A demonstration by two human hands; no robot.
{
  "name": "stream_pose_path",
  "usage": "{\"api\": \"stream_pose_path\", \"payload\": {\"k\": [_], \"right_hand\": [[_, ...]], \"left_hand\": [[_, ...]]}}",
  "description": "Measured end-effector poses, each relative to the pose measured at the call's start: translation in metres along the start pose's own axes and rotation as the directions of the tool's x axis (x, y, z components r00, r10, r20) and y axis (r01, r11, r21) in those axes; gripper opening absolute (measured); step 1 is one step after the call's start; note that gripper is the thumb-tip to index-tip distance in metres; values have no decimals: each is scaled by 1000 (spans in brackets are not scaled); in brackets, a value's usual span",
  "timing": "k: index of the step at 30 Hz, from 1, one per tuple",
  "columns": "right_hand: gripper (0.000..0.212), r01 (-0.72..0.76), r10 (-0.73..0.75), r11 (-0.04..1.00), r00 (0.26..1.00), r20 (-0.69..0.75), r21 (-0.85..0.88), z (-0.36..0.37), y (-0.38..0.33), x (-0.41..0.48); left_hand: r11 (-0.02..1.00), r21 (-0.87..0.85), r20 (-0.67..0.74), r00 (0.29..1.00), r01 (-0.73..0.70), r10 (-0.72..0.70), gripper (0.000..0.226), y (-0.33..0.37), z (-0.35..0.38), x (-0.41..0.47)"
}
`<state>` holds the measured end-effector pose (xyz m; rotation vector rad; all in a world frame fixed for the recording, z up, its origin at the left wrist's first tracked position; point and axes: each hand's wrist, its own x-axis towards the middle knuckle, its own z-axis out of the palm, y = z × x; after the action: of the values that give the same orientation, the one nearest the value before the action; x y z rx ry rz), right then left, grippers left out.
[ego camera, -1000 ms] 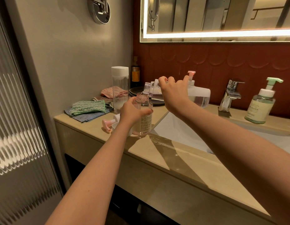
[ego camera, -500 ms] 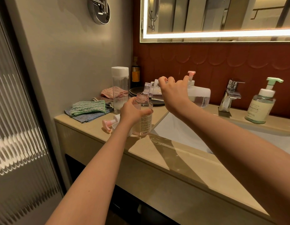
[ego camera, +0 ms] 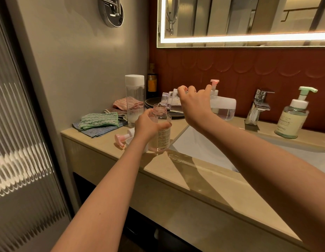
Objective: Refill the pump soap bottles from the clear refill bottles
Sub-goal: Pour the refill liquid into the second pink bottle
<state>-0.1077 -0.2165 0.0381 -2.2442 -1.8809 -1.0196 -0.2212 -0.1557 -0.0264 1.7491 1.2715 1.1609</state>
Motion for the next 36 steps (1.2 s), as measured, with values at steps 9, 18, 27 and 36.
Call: {"api": "stream_pose_path", "payload": {"k": [9, 18, 27, 36], "right_hand": [[59, -1, 1, 1000, 1000, -9, 19, 2, 1, 1], [58, 1, -1, 1000, 1000, -13, 12, 3, 0, 1], [60, 5, -5, 1000, 1000, -18, 2, 1, 0, 0], [62, 0, 0, 1000, 1000, -11, 5, 1, 0, -1]], "left_hand": [[1000, 2, 4, 1000, -13, 12, 82, -2, 0, 1], [1000, 5, -1, 1000, -9, 9, 82, -3, 1, 2], [1000, 2, 0, 1000, -5, 5, 81, -3, 1, 3], [1000, 1, -3, 1000, -15, 15, 80, -2, 1, 1]]}}
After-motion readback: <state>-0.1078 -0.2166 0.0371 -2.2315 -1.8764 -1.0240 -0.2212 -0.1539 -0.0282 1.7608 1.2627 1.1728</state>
